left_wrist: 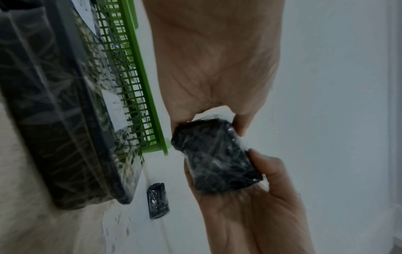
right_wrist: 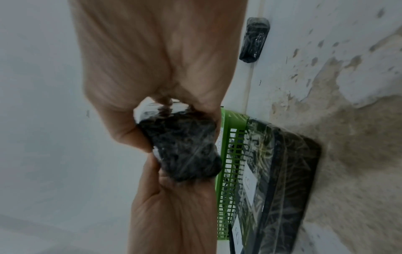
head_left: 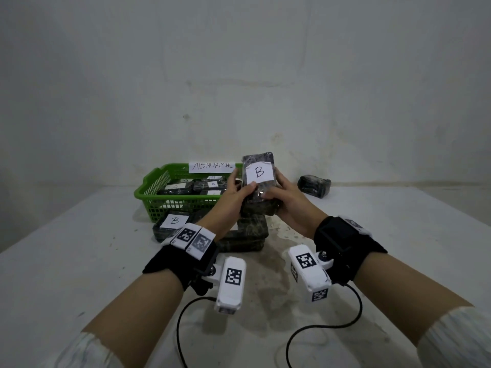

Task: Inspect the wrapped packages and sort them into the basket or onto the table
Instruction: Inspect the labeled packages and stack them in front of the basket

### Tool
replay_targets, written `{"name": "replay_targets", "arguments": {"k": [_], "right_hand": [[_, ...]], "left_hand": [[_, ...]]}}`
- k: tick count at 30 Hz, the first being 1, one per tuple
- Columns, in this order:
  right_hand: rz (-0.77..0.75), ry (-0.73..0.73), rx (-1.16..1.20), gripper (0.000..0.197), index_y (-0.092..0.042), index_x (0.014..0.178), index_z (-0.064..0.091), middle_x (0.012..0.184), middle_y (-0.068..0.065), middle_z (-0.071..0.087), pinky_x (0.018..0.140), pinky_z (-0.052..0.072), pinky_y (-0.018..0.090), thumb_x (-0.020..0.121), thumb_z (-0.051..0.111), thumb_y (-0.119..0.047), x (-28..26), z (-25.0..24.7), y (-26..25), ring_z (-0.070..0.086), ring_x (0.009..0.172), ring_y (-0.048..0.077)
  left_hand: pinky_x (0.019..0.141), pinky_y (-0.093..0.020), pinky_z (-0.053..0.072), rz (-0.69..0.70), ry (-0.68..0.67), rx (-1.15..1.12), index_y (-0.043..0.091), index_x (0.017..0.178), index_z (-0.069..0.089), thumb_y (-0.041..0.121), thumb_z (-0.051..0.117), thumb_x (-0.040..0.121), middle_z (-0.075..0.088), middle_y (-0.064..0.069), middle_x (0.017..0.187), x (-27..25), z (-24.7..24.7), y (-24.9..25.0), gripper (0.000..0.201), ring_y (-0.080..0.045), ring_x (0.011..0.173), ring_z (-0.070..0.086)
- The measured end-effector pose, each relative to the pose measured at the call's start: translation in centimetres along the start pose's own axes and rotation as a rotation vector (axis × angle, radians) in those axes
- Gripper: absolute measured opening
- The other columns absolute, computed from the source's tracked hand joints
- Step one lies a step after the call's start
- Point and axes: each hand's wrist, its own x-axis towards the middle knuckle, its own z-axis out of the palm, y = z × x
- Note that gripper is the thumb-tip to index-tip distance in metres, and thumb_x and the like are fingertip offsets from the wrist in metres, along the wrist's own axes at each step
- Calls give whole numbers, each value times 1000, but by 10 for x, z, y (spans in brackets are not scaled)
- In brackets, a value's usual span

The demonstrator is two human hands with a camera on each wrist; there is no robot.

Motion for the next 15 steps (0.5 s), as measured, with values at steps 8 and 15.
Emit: {"name": "replay_targets", "arguments": {"k": [8,15], "right_hand": [[-222,121,-399,85,-39,150,17,151,-8,17,108,39,32,87,68,-13,0,-2,-3,27,138,12],[-297,267,-204,37,-23,131,42,107,-4,69,84,47,19,98,51,-10,-4,-5,-7,62,106,7]], "left_hand": [[100,-45,45,112,81,199,33,135,37,38,50,92,43,-13,137,7,9,11,46,-26,122,50],[97,-47,49,42,153,54,20,131,38,62,76,60,57,-6,129,8,4,15,91,-23,114,60]]}}
